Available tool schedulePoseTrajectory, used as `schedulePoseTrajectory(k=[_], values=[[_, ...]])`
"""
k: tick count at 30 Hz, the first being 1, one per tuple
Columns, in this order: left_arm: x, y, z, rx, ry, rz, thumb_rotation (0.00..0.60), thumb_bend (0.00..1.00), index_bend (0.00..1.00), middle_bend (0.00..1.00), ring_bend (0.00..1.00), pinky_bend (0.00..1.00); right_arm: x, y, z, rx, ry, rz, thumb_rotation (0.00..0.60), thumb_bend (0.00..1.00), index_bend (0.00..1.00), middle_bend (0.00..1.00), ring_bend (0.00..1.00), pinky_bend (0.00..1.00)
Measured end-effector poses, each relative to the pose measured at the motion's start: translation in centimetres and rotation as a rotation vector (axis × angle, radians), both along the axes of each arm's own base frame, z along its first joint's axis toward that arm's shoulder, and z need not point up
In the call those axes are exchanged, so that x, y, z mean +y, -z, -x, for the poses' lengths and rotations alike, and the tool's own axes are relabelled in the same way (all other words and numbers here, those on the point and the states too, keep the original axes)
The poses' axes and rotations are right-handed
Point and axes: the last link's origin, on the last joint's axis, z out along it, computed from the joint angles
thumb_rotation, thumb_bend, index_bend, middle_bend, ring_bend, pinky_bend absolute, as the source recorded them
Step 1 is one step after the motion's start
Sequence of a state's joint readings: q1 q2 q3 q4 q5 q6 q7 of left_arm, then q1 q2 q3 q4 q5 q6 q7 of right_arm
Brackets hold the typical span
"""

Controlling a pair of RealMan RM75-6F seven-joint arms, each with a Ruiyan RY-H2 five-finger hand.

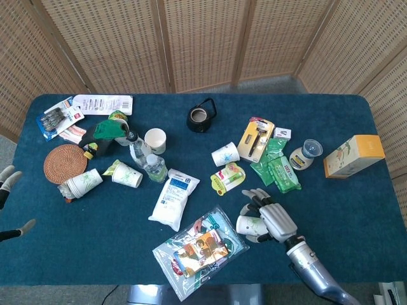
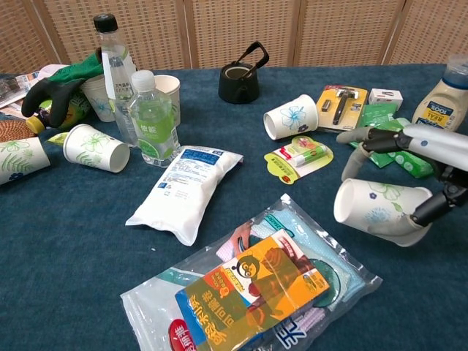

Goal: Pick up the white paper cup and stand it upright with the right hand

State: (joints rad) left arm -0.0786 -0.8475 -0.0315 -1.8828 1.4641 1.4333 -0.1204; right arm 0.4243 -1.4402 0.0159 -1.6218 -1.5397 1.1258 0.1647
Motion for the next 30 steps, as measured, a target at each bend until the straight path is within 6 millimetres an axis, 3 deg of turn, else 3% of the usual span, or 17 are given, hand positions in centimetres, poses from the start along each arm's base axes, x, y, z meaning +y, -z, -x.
schedulePoseTrajectory(k=[14, 30], values=[[0.0, 0.2, 0.0, 0.001, -0.002, 0.011, 0.600, 0.24, 0.00, 0.00, 0.00, 0.00, -2.8, 1.0, 0.1, -0.417, 0.098, -0.016, 0.600, 0.21, 0.43, 0.00, 0.00, 0.08], [0.0, 0.4, 0.0, 0.007, -0.003, 0.017, 0.600, 0.24, 0.00, 0.00, 0.00, 0.00, -4.4, 2.6, 2.2, -0.475, 0.217, 0.031, 0.600, 0.21, 0.43, 0.00, 0.00, 0.08]])
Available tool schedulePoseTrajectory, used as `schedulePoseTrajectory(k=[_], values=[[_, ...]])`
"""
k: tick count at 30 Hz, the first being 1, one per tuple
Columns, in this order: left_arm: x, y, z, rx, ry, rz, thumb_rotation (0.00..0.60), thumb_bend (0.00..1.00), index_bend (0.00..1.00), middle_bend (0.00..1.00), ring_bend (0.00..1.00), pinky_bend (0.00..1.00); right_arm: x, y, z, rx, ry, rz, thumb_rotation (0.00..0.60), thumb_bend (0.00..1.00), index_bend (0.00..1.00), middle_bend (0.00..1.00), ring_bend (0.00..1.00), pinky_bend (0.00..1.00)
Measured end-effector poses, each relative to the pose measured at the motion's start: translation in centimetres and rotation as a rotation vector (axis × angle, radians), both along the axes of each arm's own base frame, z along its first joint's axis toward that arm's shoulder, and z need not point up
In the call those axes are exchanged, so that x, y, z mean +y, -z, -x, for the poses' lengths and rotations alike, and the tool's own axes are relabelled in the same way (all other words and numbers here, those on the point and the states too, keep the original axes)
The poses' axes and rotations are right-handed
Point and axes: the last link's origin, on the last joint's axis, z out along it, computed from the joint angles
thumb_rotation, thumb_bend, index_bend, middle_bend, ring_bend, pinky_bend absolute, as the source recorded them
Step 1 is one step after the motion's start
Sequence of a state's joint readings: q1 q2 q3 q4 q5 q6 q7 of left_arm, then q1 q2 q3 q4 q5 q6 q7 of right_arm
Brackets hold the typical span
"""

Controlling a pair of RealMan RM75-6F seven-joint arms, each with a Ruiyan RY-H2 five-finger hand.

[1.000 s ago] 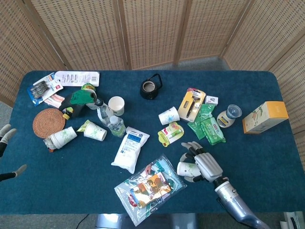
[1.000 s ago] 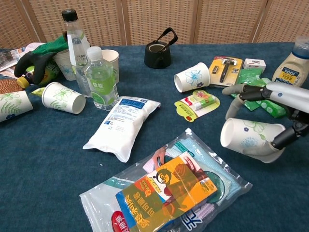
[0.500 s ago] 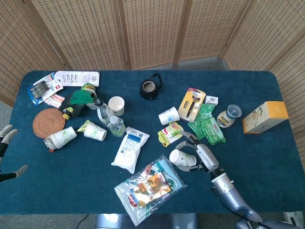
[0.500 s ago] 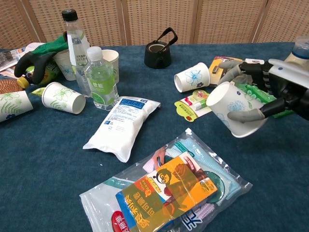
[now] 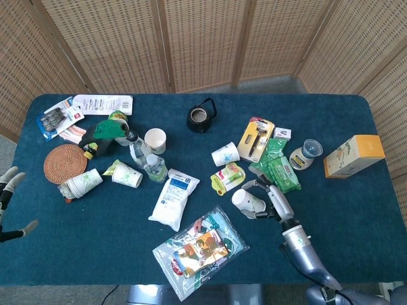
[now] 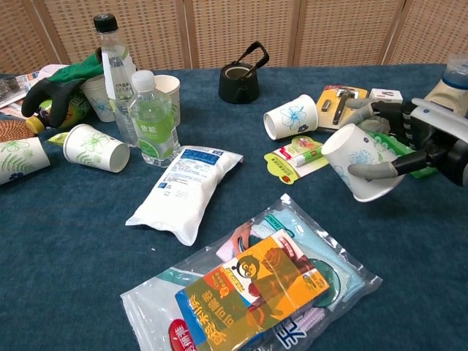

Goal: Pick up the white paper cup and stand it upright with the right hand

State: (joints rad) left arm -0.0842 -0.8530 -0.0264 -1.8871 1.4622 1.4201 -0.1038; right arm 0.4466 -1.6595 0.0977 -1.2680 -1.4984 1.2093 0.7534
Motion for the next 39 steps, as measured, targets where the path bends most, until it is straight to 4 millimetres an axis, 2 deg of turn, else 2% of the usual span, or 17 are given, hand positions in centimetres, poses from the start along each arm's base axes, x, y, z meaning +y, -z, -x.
schedulePoseTrajectory(k=[17, 39], values=[[0.1, 0.4, 0.0, 0.007, -0.003, 0.011, 0.600, 0.24, 0.00, 0.00, 0.00, 0.00, -1.0, 1.3, 1.5, 0.031, 0.041, -0.014, 0.600, 0.20, 0.43, 0.00, 0.00, 0.08], [0.0, 0.5, -0.1, 0.006, -0.001, 0.013, 0.600, 0.24, 0.00, 0.00, 0.00, 0.00, -1.1, 1.0, 4.0, 0.024, 0.065, -0.015, 0.600, 0.18, 0.41, 0.00, 0.00, 0.08]])
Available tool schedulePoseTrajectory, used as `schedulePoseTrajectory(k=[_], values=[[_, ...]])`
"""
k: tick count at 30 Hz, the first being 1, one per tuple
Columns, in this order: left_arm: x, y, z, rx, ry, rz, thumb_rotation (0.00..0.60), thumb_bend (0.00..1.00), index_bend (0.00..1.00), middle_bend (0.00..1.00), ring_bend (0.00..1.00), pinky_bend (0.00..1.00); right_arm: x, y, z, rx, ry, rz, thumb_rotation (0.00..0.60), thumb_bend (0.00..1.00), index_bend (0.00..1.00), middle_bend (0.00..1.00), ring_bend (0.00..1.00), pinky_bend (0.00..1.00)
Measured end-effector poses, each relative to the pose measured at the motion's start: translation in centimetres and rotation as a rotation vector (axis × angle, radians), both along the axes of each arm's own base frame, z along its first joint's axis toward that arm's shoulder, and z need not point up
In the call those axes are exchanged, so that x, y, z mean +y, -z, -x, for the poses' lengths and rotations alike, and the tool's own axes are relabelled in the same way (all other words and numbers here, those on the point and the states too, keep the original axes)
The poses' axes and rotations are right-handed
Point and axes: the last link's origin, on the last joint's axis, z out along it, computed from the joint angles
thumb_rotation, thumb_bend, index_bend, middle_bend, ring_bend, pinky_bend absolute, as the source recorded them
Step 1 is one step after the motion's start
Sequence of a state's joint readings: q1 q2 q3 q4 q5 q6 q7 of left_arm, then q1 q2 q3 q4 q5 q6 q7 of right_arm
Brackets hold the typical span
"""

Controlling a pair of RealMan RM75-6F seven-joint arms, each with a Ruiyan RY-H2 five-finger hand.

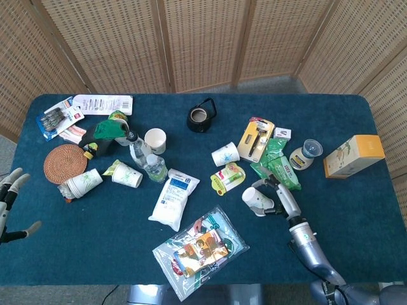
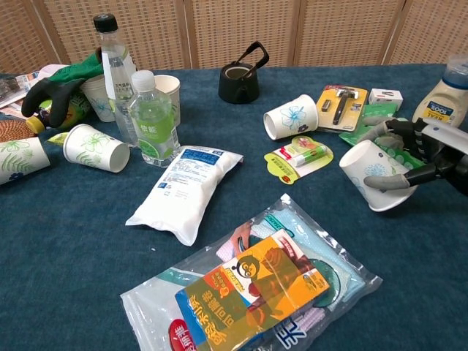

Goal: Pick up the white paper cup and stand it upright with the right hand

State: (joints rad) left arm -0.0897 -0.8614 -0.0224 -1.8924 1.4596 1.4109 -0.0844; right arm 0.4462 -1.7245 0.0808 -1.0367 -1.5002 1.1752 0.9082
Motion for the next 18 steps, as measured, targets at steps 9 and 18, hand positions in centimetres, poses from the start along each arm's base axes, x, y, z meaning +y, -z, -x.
schedulePoseTrajectory(k=[9, 18], values=[[0.0, -0.1, 0.0, -0.002, 0.001, 0.000, 0.600, 0.24, 0.00, 0.00, 0.00, 0.00, 0.1, -0.1, 0.6, -0.010, 0.001, -0.002, 0.600, 0.27, 0.40, 0.00, 0.00, 0.08], [-0.1, 0.0, 0.0, -0.003, 0.002, 0.003, 0.600, 0.24, 0.00, 0.00, 0.00, 0.00, 0.4, -0.6, 1.3, -0.038, -0.002, 0.010, 0.600, 0.45, 0.36, 0.00, 0.00, 0.08]])
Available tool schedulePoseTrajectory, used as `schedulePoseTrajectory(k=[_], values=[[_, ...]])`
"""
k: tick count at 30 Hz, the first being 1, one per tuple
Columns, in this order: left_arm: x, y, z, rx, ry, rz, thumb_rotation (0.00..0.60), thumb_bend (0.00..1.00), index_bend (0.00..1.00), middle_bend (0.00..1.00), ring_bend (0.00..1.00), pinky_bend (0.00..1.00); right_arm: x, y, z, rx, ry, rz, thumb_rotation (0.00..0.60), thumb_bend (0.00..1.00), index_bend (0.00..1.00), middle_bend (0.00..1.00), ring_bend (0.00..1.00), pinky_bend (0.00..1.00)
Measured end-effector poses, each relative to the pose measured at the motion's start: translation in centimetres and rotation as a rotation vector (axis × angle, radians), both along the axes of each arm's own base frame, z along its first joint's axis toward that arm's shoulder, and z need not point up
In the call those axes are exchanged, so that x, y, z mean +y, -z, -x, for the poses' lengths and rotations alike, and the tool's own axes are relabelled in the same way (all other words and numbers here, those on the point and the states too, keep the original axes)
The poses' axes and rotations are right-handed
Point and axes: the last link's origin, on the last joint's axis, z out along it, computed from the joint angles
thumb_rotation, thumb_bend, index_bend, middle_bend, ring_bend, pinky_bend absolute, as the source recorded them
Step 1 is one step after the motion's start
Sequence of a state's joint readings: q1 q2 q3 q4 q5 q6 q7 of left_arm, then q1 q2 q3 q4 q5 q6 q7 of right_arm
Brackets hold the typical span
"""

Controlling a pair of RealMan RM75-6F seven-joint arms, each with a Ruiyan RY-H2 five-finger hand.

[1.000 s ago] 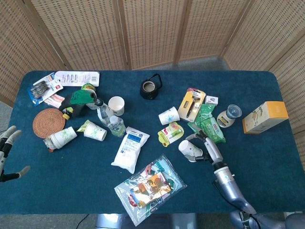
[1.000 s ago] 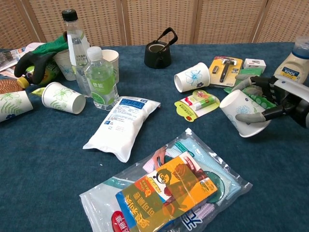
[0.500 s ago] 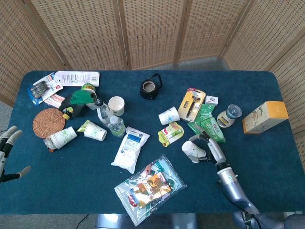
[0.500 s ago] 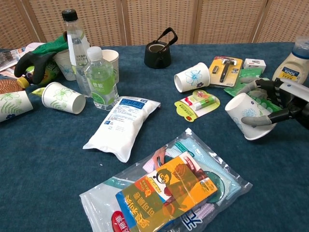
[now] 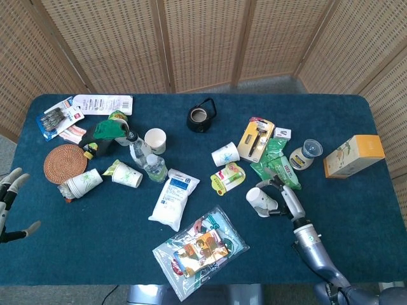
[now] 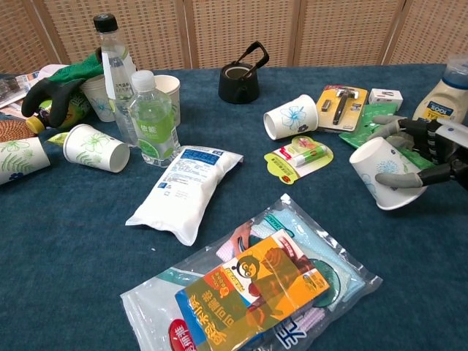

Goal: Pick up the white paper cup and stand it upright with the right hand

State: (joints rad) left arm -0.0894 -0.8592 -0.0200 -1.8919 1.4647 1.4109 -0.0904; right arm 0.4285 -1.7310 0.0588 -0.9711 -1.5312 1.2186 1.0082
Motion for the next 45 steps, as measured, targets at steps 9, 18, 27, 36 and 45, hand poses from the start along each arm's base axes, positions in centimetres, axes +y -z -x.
schedulePoseTrajectory(k=[9, 18, 27, 36, 45], values=[[0.0, 0.1, 0.0, 0.003, 0.000, 0.002, 0.600, 0.24, 0.00, 0.00, 0.00, 0.00, 0.3, -0.5, 0.7, -0.020, -0.018, 0.008, 0.527, 0.52, 0.34, 0.00, 0.00, 0.08], [0.0, 0.1, 0.0, 0.000, 0.001, 0.000, 0.600, 0.24, 0.00, 0.00, 0.00, 0.00, 0.6, -0.6, 1.0, -0.015, -0.037, 0.027, 0.452, 0.54, 0.30, 0.00, 0.00, 0.08], [-0.1, 0.0, 0.0, -0.003, 0.000, -0.001, 0.600, 0.24, 0.00, 0.00, 0.00, 0.00, 0.6, -0.5, 0.9, 0.003, -0.051, 0.043, 0.451, 0.53, 0.15, 0.00, 0.00, 0.08], [-0.1, -0.1, 0.0, -0.006, 0.002, -0.002, 0.600, 0.24, 0.00, 0.00, 0.00, 0.00, 0.6, -0.6, 1.0, 0.024, -0.061, 0.064, 0.449, 0.51, 0.00, 0.00, 0.00, 0.08], [0.0, 0.0, 0.0, -0.006, 0.002, 0.000, 0.600, 0.24, 0.00, 0.00, 0.00, 0.00, 0.5, -1.3, 0.8, 0.015, -0.075, 0.098, 0.448, 0.50, 0.00, 0.00, 0.00, 0.08]])
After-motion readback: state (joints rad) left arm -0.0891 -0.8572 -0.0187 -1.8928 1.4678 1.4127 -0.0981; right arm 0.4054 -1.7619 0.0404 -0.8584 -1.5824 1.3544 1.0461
